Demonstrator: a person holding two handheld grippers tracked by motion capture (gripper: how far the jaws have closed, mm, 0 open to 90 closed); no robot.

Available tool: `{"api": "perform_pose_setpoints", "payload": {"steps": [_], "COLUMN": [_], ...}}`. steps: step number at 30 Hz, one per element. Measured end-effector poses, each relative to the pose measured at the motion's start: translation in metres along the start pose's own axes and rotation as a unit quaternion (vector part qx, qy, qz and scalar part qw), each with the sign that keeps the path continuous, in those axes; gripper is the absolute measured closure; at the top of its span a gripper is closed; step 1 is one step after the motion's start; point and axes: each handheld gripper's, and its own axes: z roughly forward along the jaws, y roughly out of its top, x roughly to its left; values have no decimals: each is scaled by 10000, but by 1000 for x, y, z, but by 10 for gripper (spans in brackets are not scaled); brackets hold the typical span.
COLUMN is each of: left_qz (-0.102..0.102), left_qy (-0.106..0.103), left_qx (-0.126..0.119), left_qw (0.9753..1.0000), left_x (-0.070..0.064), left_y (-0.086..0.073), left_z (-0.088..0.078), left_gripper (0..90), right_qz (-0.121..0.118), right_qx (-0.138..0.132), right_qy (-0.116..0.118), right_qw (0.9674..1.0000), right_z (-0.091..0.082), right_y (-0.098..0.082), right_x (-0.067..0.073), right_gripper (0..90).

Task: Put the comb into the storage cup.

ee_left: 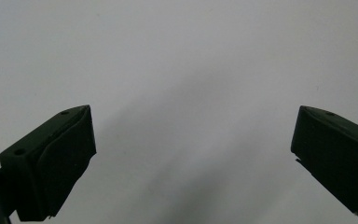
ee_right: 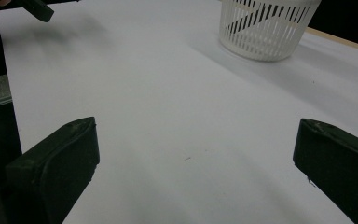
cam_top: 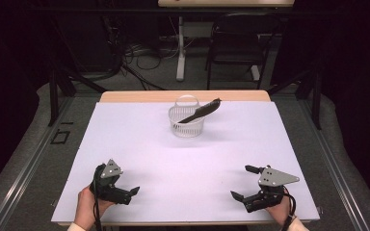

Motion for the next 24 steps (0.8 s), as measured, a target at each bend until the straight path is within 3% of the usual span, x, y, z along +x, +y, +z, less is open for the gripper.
{"api": "perform_pose_setpoints", "payload": {"steps": [12, 16, 24], "left_qz": [-50, 8, 41], "left_qy": [96, 226, 200], "left_qx": [-213, -318, -333], "left_qw": [9997, 9992, 9992], "left_x": [-3, -5, -9], "left_y": [-9, -12, -16], "left_z": [-4, -7, -6], "left_gripper": [1, 1, 1], "right_qz": [-6, -12, -7], "right_qx": [-8, -17, -4], "right_qy": [-28, -37, -44], "right_qw": [10000, 10000, 10000], "right_z": [-1, -1, -1], "right_y": [0, 0, 0], "right_x": [1, 1, 1], "right_gripper": [0, 0, 0]}}
